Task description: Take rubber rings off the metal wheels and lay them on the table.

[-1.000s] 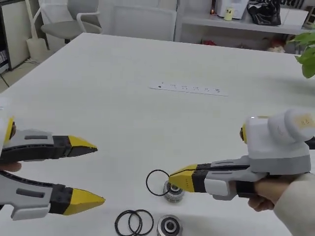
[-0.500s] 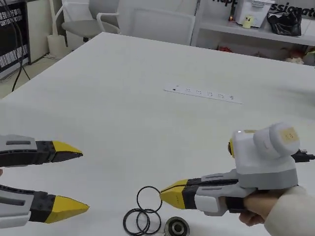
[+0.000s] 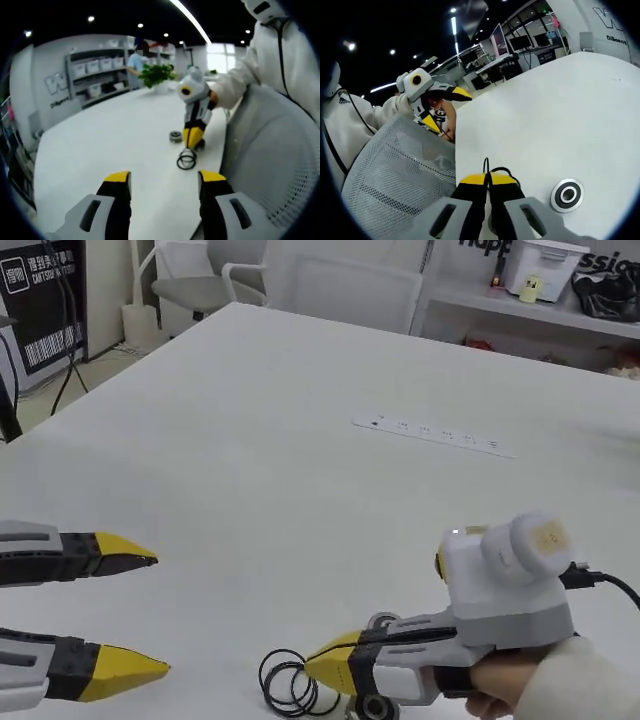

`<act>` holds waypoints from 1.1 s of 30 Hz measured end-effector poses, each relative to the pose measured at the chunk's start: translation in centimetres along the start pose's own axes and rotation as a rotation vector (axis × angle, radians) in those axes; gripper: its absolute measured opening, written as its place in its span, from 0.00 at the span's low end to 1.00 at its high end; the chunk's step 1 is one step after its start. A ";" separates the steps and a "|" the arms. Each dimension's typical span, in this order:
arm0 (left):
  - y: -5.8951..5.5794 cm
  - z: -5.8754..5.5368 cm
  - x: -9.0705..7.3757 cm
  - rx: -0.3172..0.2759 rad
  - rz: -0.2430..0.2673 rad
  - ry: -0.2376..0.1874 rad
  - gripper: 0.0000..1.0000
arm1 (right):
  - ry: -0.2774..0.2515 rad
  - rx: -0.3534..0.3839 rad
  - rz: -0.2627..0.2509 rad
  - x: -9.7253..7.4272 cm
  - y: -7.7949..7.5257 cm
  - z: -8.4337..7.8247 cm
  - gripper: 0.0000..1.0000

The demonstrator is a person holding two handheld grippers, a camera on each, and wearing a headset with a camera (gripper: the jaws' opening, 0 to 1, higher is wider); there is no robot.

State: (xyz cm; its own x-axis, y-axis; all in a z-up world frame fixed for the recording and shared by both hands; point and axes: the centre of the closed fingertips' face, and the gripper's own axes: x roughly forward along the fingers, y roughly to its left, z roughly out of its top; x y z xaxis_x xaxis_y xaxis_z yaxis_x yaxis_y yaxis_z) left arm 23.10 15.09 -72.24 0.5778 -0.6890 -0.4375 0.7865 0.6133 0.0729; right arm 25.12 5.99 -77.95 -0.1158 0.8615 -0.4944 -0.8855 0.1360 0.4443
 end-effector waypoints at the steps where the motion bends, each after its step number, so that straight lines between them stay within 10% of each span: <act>1: 0.0 0.0 0.0 -0.003 0.002 -0.001 0.55 | 0.006 0.000 0.000 0.1 0.0 -0.2 0.00; 33: -0.2 -0.5 -0.3 -0.052 0.030 -0.036 0.54 | 0.044 -0.068 -0.091 -0.9 -1.6 -0.4 0.08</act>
State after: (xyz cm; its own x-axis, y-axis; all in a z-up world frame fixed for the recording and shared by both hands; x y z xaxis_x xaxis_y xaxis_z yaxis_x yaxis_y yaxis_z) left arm 22.66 15.30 -72.59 0.6092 -0.6829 -0.4031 0.7569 0.6524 0.0387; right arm 26.44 4.83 -78.48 -0.0519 0.8248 -0.5630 -0.9214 0.1779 0.3456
